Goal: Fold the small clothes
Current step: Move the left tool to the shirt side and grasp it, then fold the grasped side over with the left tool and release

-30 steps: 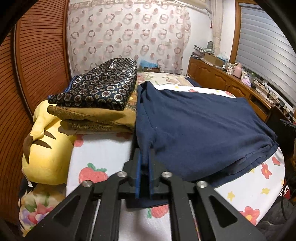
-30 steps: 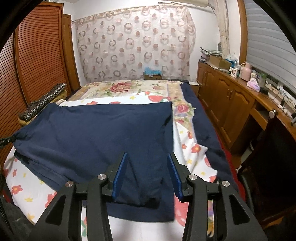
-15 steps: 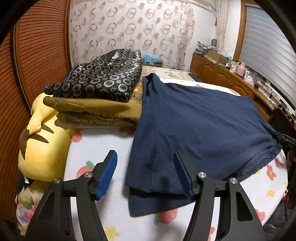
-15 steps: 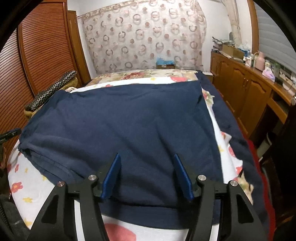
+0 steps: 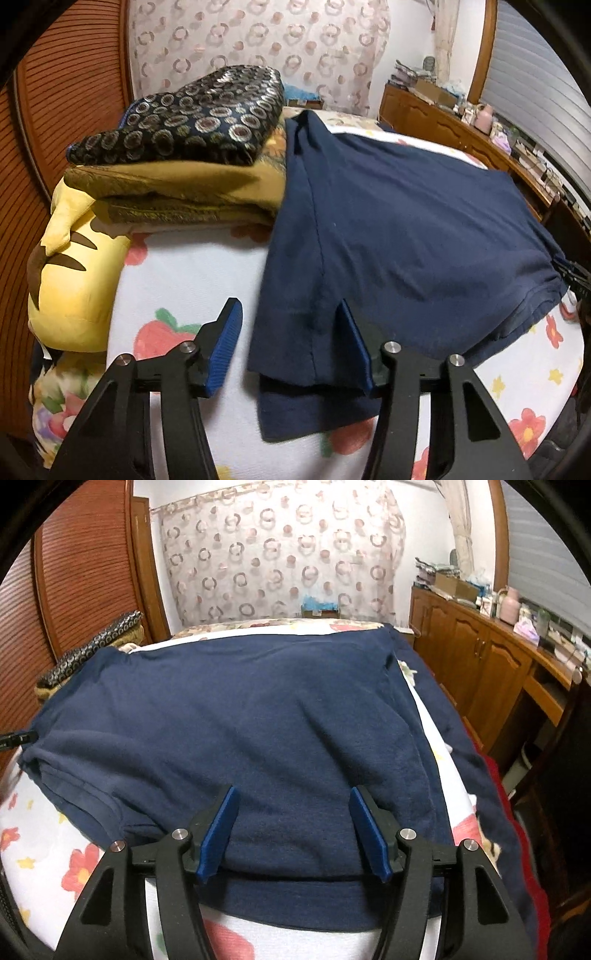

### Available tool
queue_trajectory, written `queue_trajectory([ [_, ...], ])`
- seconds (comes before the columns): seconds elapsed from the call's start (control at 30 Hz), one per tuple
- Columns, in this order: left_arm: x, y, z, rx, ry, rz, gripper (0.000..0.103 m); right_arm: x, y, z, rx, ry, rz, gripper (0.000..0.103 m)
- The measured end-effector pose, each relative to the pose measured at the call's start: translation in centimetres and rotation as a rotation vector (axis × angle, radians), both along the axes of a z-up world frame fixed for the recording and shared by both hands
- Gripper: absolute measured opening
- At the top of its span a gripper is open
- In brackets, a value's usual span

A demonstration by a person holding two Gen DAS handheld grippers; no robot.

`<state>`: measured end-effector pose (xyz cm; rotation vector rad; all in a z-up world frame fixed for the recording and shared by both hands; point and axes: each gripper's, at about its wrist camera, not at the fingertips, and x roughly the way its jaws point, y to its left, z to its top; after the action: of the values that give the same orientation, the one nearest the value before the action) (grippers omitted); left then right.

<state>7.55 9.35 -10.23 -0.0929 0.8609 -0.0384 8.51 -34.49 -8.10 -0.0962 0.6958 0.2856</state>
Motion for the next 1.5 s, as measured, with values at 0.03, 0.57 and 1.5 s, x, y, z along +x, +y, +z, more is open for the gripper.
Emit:
queue_trajectory([
  [0.03, -0.1, -0.1, 0.0, 0.006, -0.003, 0.0, 0.055, 0.0, 0.1, 0.0, -0.004, -0.002, 0.001, 0.065],
  [0.57, -0.5, -2.6, 3.0, -0.058, -0.067, -0.135, 0.008, 0.4, -0.1, 0.0, -0.008, 0.006, 0.028, 0.068],
  [1.5, 6.6, -19.1, 11.4, -0.147, -0.228, -0.481, 0.008, 0.2, -2.2, 2.7, -0.041, 0.016, -0.031, 0.068],
])
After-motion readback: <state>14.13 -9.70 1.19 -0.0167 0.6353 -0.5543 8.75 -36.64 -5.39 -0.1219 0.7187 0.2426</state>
